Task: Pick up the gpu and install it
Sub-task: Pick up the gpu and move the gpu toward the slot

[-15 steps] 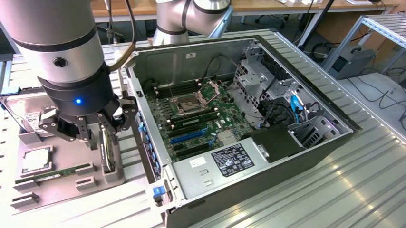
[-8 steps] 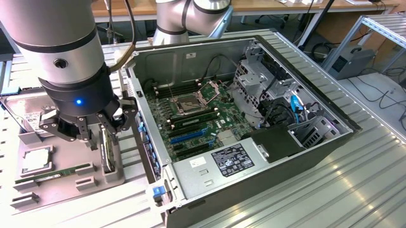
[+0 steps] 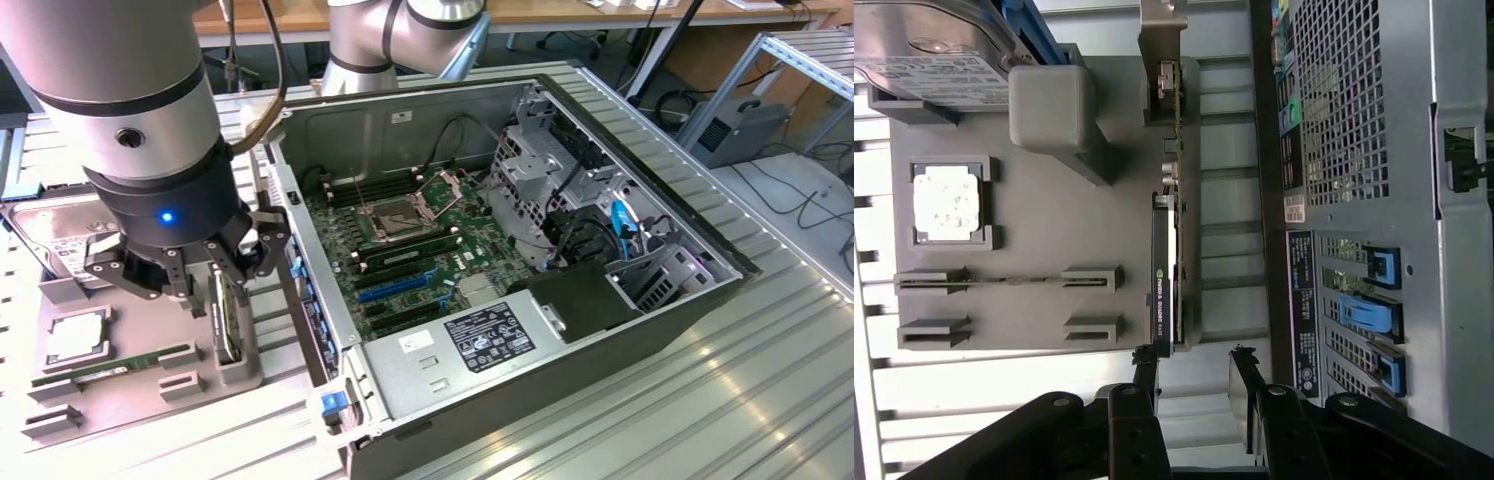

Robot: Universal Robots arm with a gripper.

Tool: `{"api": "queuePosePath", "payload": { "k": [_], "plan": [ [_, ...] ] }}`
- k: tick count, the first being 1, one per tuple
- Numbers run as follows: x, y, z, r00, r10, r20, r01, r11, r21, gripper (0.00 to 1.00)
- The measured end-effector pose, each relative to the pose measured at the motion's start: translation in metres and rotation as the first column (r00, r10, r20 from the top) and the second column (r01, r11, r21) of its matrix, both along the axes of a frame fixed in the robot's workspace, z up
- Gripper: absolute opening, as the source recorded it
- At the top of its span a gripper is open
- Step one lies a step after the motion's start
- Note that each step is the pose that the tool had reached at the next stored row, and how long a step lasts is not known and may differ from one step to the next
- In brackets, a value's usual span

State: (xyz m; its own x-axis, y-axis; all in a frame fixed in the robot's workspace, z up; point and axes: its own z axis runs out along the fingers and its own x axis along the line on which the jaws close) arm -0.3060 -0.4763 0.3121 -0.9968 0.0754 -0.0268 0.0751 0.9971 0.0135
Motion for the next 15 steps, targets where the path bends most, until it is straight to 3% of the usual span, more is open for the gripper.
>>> {"api": "queuePosePath", "payload": {
  "k": [15],
  "plan": [
    [0.0000, 0.0007, -0.0054, 1.0000, 0.000, 0.0000, 0.000, 1.0000, 0.0001, 0.42]
  ]
}}
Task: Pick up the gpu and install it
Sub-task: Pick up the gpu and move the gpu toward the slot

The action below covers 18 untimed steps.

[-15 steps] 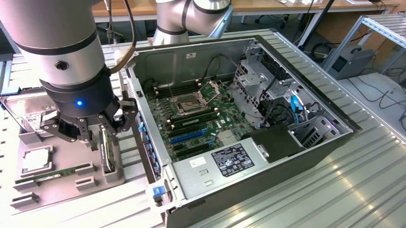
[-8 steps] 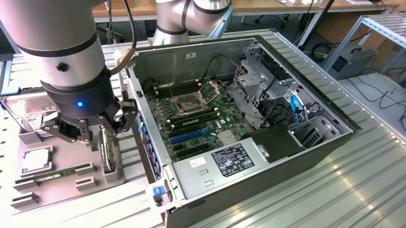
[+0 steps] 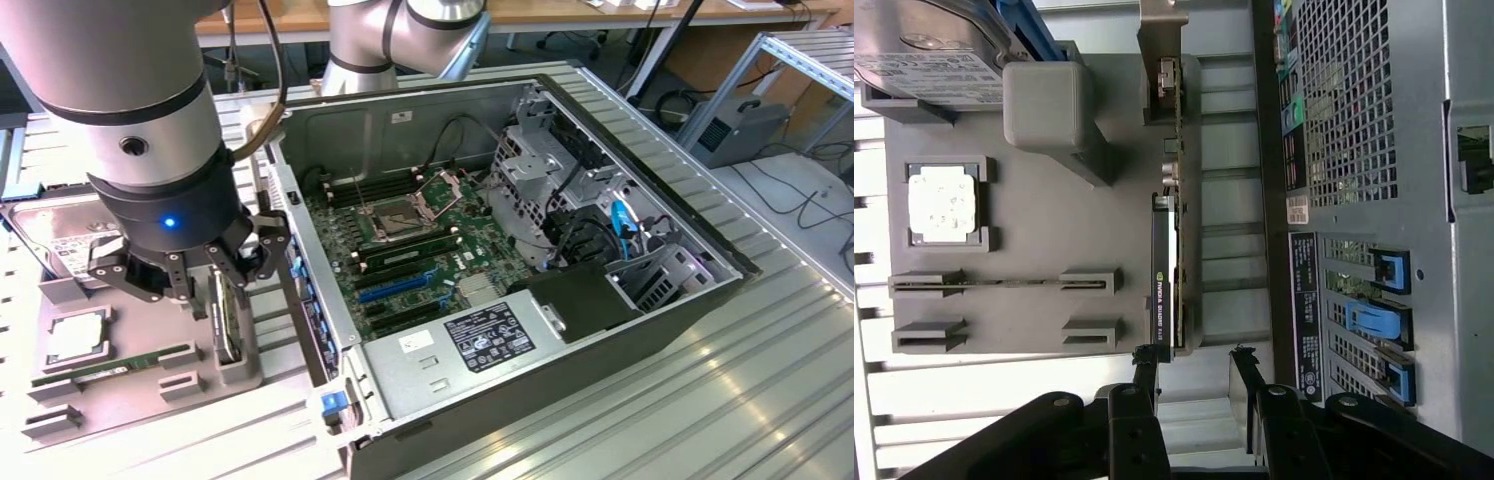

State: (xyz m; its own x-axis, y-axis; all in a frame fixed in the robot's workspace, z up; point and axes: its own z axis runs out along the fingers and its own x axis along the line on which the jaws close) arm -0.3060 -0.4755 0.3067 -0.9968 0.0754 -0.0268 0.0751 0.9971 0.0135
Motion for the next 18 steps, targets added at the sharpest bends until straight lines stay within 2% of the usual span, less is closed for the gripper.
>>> {"api": "queuePosePath", "payload": {
  "k": [18],
  "plan": [
    [0.0000, 0.0006, -0.0064, 1.0000, 0.000, -0.0001, 0.000, 1.0000, -0.0002, 0.42]
  ]
}}
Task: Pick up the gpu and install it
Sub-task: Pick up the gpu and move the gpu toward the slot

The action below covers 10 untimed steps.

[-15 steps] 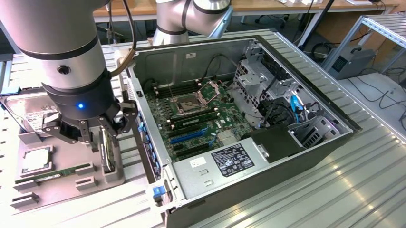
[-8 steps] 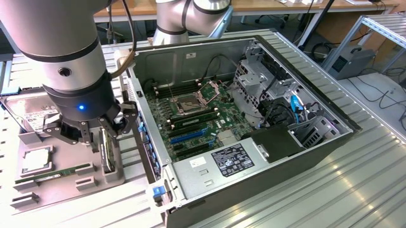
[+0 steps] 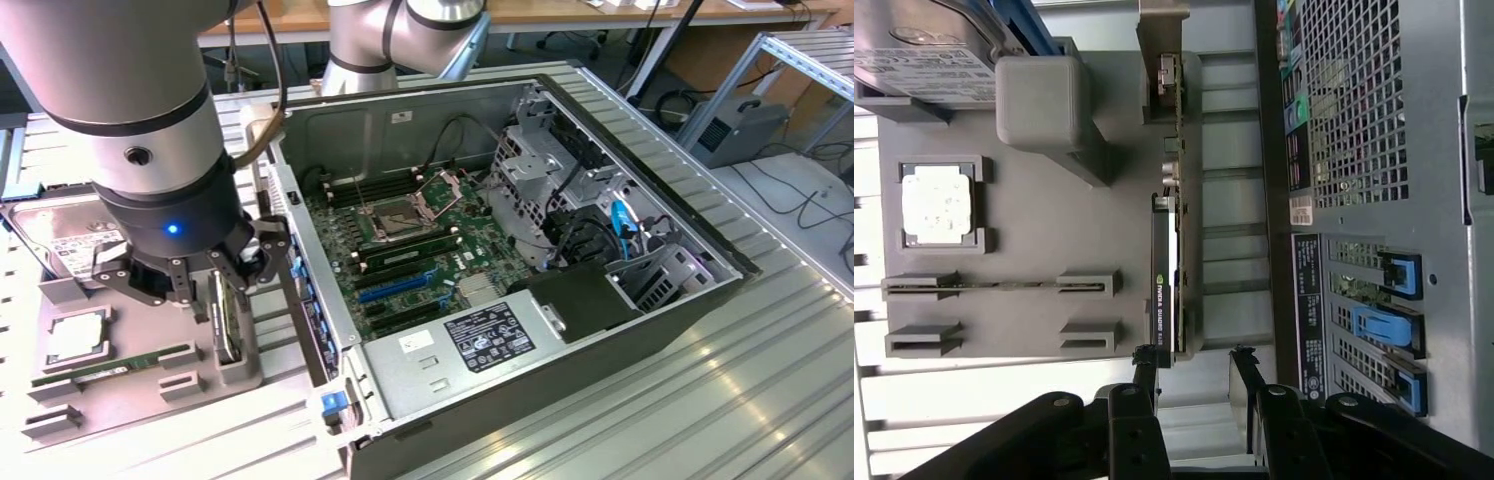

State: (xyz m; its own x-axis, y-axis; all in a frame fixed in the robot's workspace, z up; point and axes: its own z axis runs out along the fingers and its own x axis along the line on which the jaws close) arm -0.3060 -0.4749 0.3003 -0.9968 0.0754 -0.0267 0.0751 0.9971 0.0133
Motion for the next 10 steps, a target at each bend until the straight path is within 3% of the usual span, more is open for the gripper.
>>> {"api": "queuePosePath", "payload": {
  "k": [10],
  "plan": [
    [0.0000, 0.0001, -0.0040, 1.0000, 0.000, 0.0000, 0.000, 1.0000, -0.0001, 0.42]
  ]
}}
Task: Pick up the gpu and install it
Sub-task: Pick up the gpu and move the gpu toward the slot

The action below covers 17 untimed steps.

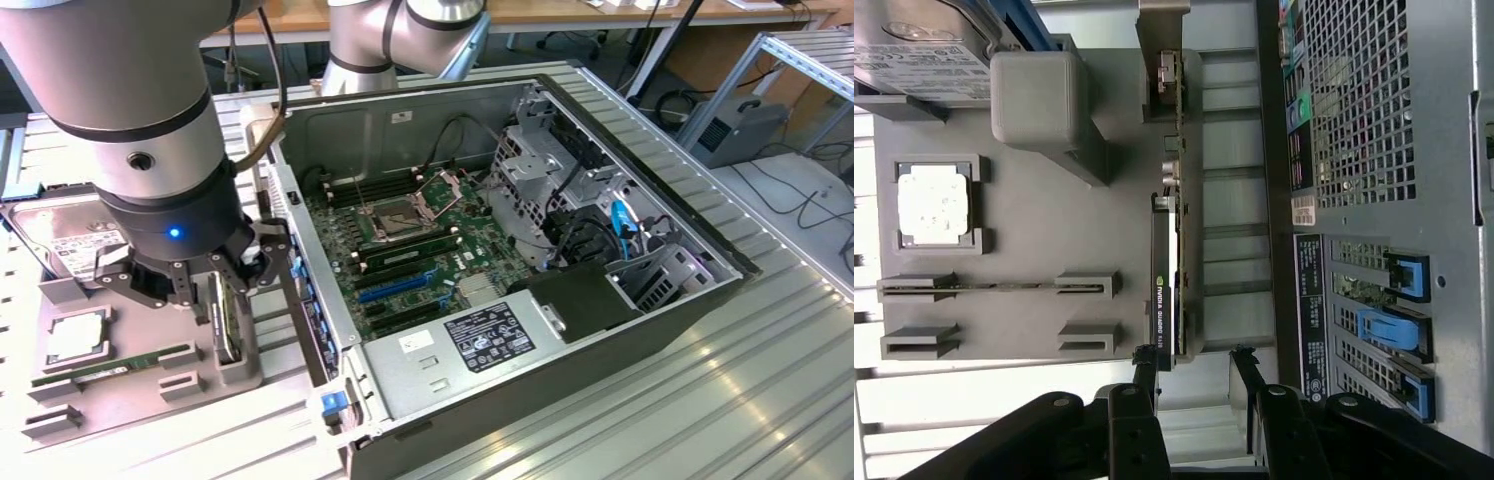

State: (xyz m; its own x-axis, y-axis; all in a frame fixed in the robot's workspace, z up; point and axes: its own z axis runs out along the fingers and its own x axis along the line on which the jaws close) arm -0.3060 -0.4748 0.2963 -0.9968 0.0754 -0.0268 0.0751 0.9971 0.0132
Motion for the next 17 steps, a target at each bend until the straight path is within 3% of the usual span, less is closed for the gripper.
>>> {"api": "queuePosePath", "payload": {
  "k": [17],
  "plan": [
    [0.0000, 0.0000, -0.0064, 1.0000, 0.000, 0.0000, 0.000, 1.0000, 0.0000, 0.42]
  ]
}}
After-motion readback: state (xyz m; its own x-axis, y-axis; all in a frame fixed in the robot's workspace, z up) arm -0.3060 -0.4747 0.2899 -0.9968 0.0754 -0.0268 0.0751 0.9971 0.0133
